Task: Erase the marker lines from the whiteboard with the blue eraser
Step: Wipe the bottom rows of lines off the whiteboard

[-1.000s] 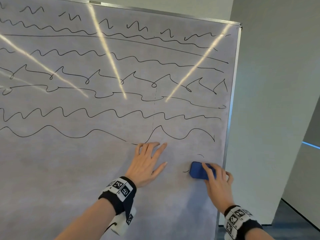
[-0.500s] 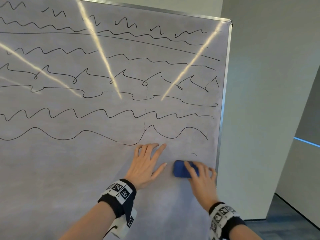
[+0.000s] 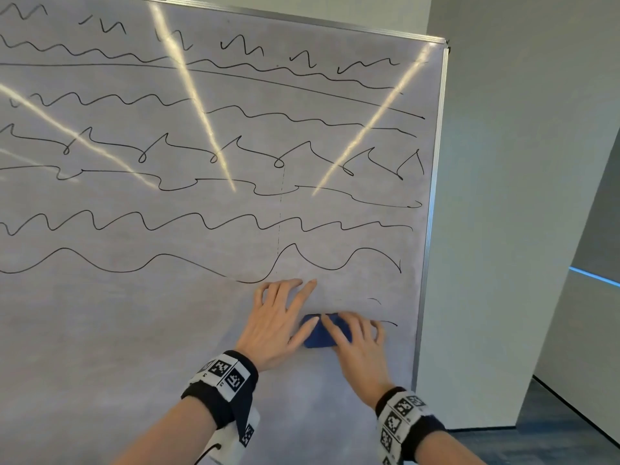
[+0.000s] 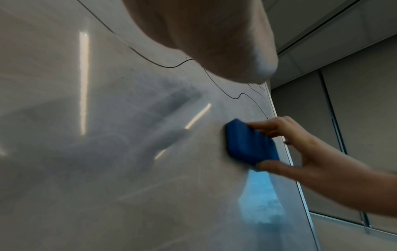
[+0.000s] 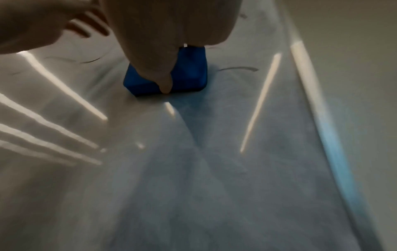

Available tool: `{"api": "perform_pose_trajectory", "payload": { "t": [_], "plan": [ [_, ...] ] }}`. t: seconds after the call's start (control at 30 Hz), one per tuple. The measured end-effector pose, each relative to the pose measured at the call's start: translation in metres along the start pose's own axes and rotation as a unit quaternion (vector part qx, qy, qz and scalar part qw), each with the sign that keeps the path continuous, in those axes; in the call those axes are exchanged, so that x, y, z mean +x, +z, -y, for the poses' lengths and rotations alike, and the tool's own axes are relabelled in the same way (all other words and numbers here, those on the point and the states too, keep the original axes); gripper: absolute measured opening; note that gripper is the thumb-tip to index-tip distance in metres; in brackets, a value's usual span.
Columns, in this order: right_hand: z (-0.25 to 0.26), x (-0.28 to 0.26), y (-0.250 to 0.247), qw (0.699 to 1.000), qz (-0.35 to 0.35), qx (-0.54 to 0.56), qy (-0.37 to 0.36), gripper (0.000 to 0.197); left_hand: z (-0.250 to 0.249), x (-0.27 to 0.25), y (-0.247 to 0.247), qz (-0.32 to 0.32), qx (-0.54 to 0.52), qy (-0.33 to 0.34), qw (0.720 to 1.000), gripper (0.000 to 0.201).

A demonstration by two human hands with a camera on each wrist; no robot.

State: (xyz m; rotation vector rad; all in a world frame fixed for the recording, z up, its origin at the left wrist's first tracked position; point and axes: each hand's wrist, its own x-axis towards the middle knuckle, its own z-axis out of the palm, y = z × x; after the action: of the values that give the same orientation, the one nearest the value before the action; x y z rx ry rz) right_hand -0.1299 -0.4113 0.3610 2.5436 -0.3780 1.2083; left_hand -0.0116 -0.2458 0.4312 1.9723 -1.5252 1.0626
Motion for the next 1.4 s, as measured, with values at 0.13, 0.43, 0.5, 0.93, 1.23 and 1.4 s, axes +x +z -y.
{"api": "perform_pose_trajectory", "payload": {
  "t": [0.13,0.43,0.5,0.93,1.23,1.4],
  "plan": [
    [-0.055,0.003,-0.02,0.99,-0.065,0.003,0.124,0.079,0.01,-0.004,0.0,0.013,0.001,-0.005,1.0,0.058],
    [-0.006,0.0,-0.006,0.985,-0.046,0.014,0.165,0.069,-0.008,0.012,0.005,0.005,-0.011,0.025,1.0,0.057],
    [-0.015,-0.012,-0.005,0.986,-0.036,0.002,0.16,0.069,-0.011,0.017,0.006,0.005,-0.012,0.032,0.999,0.057],
    [-0.021,-0.013,-0.005,0.989,-0.039,0.012,0.144,0.07,-0.008,0.02,0.009,0.012,-0.015,0.036,0.999,0.056],
    [-0.067,0.054,-0.039,0.919,-0.09,0.103,0.37,0.059,-0.009,0.026,0.01,0.003,-0.033,0.036,0.999,0.056],
    [-0.044,0.056,-0.037,0.963,-0.082,0.069,0.248,0.062,-0.014,0.034,0.012,-0.012,-0.033,0.031,0.999,0.057]
  ]
}}
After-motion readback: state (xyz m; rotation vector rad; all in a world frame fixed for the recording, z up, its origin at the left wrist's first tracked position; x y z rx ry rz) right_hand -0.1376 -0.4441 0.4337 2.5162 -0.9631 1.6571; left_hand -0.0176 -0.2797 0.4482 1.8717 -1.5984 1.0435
